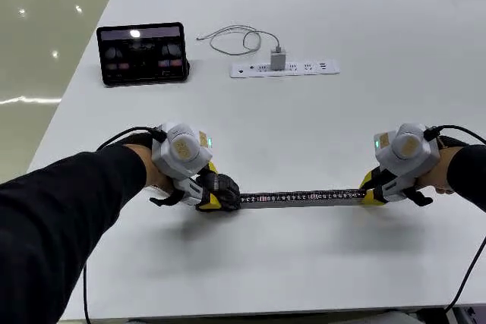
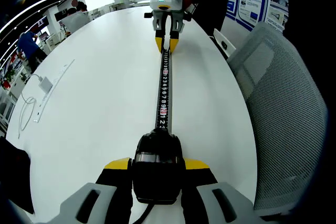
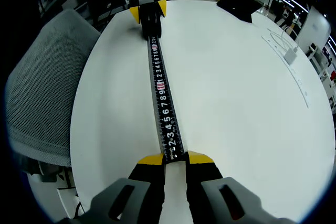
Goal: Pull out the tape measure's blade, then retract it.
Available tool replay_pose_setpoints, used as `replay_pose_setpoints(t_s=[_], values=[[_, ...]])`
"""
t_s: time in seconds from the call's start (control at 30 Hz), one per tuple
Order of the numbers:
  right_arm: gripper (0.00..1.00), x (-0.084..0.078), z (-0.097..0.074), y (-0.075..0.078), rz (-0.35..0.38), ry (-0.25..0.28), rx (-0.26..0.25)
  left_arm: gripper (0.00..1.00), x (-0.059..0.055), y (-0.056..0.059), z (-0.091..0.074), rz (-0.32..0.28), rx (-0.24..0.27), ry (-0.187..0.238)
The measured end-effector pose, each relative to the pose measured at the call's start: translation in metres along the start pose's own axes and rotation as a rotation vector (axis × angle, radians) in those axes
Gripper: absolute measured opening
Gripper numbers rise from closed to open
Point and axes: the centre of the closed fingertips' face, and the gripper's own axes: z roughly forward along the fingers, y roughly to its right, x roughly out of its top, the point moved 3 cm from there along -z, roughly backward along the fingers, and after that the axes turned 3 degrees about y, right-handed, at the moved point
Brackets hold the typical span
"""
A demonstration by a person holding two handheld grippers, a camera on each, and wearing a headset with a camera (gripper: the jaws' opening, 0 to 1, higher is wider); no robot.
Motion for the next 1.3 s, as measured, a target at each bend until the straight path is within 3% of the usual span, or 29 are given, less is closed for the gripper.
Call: replay_pose_setpoints(t_s=[0.8, 0.9, 0.97, 1.3], values=[[0.11, -0.0002, 0.0041, 0.0015, -0.028, -0.055, 0.018, 0.31, 0.0008, -0.001, 0.0022, -0.004, 0.006, -0.005], [0.12, -0.0001, 0.0037, 0.0, -0.044, -0.046, 0.016, 0.32, 0.0019, -0.0028, 0.0017, -0.043, 0.008, 0.0], [0.12, 0.0002, 0.0037, -0.0006, -0.062, -0.044, 0.018, 0.32, 0.0026, -0.0022, 0.0019, -0.018, 0.003, 0.0], [0.12, 0.0024, 0.0033, -0.0021, -0.081, -0.058, 0.008, 0.32, 0.0028, -0.0025, 0.0027, -0.005, 0.003, -0.025]])
